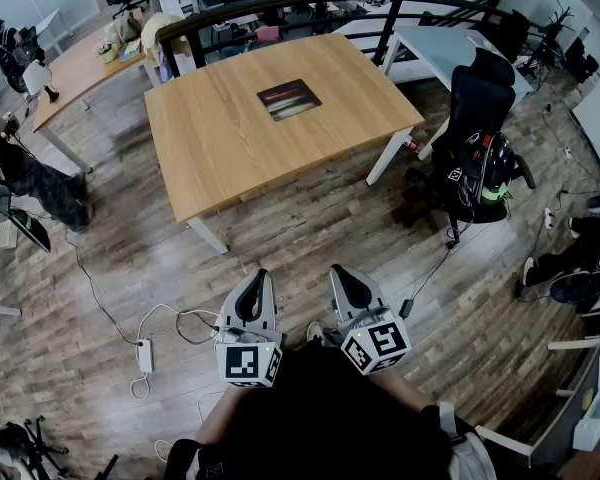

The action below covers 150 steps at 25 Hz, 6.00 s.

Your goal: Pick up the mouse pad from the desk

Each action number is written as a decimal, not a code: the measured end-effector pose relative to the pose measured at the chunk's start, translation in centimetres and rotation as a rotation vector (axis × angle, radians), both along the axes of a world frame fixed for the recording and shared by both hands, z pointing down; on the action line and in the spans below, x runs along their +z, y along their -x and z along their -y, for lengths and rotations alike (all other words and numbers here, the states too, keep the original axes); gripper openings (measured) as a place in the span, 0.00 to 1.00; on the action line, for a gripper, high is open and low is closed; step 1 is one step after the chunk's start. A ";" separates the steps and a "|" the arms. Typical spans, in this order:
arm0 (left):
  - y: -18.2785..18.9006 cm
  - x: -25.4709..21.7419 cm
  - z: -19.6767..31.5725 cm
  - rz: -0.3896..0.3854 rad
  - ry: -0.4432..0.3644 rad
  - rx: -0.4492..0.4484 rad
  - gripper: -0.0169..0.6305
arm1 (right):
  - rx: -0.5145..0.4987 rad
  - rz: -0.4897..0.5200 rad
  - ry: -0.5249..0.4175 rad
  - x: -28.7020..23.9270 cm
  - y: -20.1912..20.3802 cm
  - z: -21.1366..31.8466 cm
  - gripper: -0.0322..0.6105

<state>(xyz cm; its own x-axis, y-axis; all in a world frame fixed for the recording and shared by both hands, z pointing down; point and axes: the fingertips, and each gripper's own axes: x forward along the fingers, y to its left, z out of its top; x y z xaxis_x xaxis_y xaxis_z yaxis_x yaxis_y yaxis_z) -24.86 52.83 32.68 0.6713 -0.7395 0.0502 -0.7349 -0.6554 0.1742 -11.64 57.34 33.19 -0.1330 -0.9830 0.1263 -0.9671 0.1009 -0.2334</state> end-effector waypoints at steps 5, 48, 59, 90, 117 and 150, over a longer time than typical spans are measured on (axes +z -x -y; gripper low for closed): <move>0.1 -0.1 -0.1 -0.002 -0.001 0.000 0.06 | -0.006 0.013 -0.004 0.2 0.3 0.0 0.10; 7.5 1.1 3.2 -0.019 0.020 0.123 0.06 | 0.092 0.044 0.012 1.9 8.5 3.3 0.10; 2.7 1.7 7.9 -0.005 0.017 0.095 0.06 | 0.056 0.045 0.002 2.3 4.0 8.5 0.10; -18.4 2.4 23.6 0.026 0.040 -0.061 0.06 | -0.074 0.072 0.033 4.1 -18.2 25.3 0.10; -23.1 4.2 48.2 0.000 0.080 -0.026 0.06 | -0.029 0.020 0.080 4.2 -22.8 47.4 0.10; -23.8 18.7 70.1 0.101 0.381 -0.273 0.06 | -0.215 -0.014 0.314 16.4 -26.4 72.5 0.10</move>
<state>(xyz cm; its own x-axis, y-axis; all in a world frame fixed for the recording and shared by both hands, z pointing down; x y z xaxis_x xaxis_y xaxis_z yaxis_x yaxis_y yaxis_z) -1.05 -17.29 51.41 0.4332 -0.8045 0.4065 -0.8968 -0.3397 0.2834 14.77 -15.17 49.60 -0.3279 -0.8462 0.4201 -0.9350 0.2273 -0.2721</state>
